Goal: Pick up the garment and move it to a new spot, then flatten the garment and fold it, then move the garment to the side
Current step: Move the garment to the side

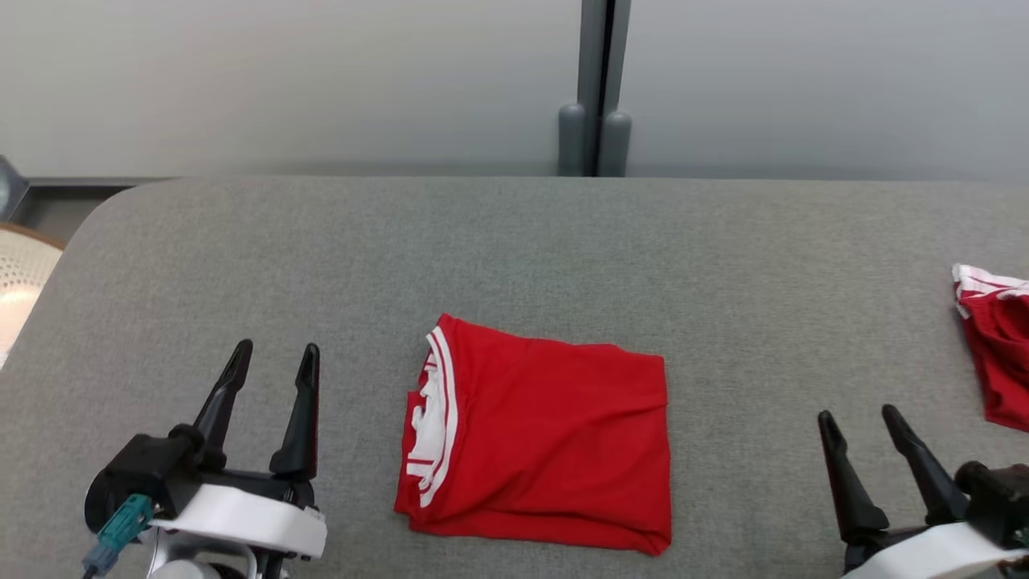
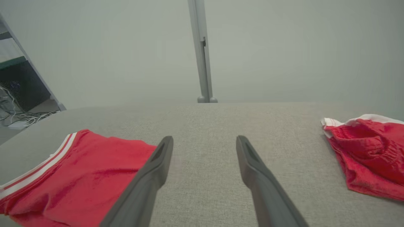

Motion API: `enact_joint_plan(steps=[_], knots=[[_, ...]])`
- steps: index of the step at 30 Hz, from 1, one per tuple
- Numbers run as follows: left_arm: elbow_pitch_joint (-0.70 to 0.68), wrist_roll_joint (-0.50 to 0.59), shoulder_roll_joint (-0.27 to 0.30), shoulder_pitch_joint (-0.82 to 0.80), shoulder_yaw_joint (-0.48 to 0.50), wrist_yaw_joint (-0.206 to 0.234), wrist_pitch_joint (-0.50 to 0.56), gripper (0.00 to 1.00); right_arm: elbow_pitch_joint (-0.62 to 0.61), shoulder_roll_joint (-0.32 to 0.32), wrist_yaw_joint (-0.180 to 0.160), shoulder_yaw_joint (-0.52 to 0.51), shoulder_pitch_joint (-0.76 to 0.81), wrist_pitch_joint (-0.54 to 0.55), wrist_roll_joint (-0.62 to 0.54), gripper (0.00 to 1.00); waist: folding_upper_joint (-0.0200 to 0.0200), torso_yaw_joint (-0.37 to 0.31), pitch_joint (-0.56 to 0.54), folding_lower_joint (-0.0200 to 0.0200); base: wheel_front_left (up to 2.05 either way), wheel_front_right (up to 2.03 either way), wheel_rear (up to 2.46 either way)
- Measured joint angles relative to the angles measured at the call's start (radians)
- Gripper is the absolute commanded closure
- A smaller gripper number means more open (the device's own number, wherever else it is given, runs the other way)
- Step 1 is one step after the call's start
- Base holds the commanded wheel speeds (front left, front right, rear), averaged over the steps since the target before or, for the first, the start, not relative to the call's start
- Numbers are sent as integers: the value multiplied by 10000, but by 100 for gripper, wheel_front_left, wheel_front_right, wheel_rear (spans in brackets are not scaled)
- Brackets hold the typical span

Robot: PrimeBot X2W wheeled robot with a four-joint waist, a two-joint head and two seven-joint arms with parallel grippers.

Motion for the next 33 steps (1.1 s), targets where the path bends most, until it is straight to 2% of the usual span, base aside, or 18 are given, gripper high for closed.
enact_joint_plan(steps=[9, 14, 15, 16, 17, 21, 26, 33], knots=[[226, -73, -345, -1019, -245, -257, -405, 0, 3333, 378, 0, 1795, -1913, -263, 600, 0, 0, 933, 1316, 0, 0, 0, 0], [472, -192, -520, -1304, -343, -372, -541, 0, 4669, 583, 0, 2102, -2424, -403, 809, 0, 0, 1382, 1719, 0, 0, 0, 0], [545, -201, -522, -1325, -380, -387, -543, 0, 4811, 602, 0, 2125, -2529, -456, 903, 50, 0, 1474, 1801, 0, 0, 0, 0], [571, -201, -539, -1340, -410, -416, -581, 0, 4964, 606, 0, 2153, -2660, -451, 913, 84, 0, 1541, 1894, 0, 0, 0, 0], [610, -201, -545, -1386, -422, -424, -616, 0, 5012, 606, 0, 2178, -2801, -462, 903, 100, 0, 1595, 1979, 0, 0, 0, 0], [683, -198, -525, -1513, -364, -435, -671, 0, 5018, 617, 4, 2270, -3098, -466, 840, 100, 0, 1650, 2213, 0, 0, 0, 0], [650, -102, -399, -1513, -290, -418, -725, 0, 4658, 466, 17, 2337, -3055, -502, 431, 100, 0, 1387, 2255, 0, 0, 0, 0], [144, 71, -142, -1455, -324, -378, -702, 0, 3507, -454, 15, 2328, -2656, -263, 92, 100, -1, 390, 2226, 0, 0, 0, 0]])
